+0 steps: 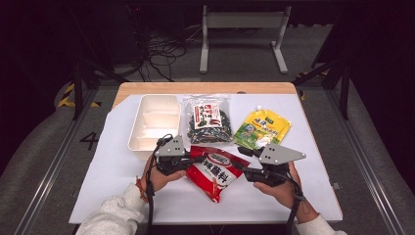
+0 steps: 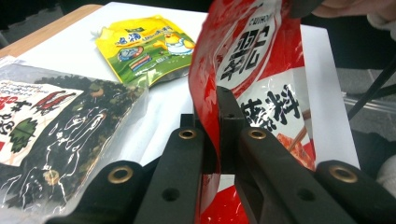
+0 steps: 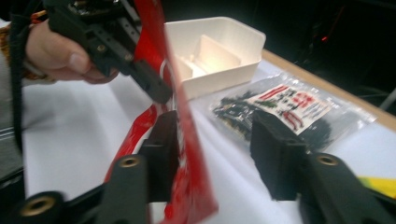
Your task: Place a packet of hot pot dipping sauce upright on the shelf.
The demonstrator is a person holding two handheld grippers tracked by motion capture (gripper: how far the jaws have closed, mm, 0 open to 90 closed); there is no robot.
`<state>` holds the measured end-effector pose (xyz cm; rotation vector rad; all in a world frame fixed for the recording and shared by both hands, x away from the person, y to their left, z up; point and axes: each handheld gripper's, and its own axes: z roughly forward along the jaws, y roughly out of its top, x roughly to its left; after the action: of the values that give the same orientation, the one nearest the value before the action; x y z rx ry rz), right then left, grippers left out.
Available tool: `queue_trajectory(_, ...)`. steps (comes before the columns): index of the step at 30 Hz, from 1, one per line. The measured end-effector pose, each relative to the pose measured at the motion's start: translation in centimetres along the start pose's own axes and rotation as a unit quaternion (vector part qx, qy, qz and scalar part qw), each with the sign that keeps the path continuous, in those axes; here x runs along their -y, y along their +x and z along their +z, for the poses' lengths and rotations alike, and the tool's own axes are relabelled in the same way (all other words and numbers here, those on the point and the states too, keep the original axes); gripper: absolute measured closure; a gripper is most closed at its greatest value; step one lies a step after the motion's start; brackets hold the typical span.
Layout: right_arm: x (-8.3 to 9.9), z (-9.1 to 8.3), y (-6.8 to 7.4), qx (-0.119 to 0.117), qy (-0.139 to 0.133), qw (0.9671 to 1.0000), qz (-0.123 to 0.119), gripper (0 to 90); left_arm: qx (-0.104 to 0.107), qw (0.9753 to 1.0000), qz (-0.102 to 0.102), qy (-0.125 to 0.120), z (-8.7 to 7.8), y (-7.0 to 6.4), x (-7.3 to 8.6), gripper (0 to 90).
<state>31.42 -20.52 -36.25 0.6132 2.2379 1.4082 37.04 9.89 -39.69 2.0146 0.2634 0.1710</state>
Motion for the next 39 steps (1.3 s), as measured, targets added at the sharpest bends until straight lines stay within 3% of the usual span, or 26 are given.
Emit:
queue_trajectory(2,0.5,-0.7,0.0,0.002,0.011,0.9999,0.005,37.3,0.000,1.0000,-0.002,-0.005,-0.3,-0.1,-0.1,90.0)
queue_trajectory(7,1.8,-2.5,0.2,0.006,0.029,0.9993,0.023,24.9,-0.004,0.9998,-0.003,-0.017,-1.1,-0.2,-0.2,90.0)
queue_trajectory(11,3.2,-3.9,0.5,0.013,0.037,0.9989,0.025,23.3,-0.005,0.9997,-0.005,-0.022,-1.3,-0.3,-0.3,90.0)
queue_trajectory(13,4.6,-4.9,0.8,0.020,0.059,0.9977,0.028,21.9,-0.004,0.9996,-0.005,-0.027,-1.5,-0.4,-0.4,90.0)
queue_trajectory(19,6.8,-6.0,1.0,0.027,0.083,0.9955,0.037,21.8,-0.005,0.9995,0.004,-0.032,-1.7,-0.7,-0.8,90.0)
queue_trajectory(23,8.2,-6.8,0.4,0.040,0.089,0.9935,0.059,21.7,-0.008,0.9992,0.001,-0.039,-1.9,-0.7,-1.0,90.0)
queue_trajectory(30,9.1,-7.1,0.0,0.047,0.088,0.9920,0.077,20.6,-0.013,0.9986,-0.001,-0.050,-2.5,-0.6,-1.2,90.0)
queue_trajectory(39,9.5,-6.2,0.4,0.056,0.093,0.9921,0.062,15.1,-0.032,0.9963,0.000,-0.080,-4.3,-0.4,-2.0,90.0)
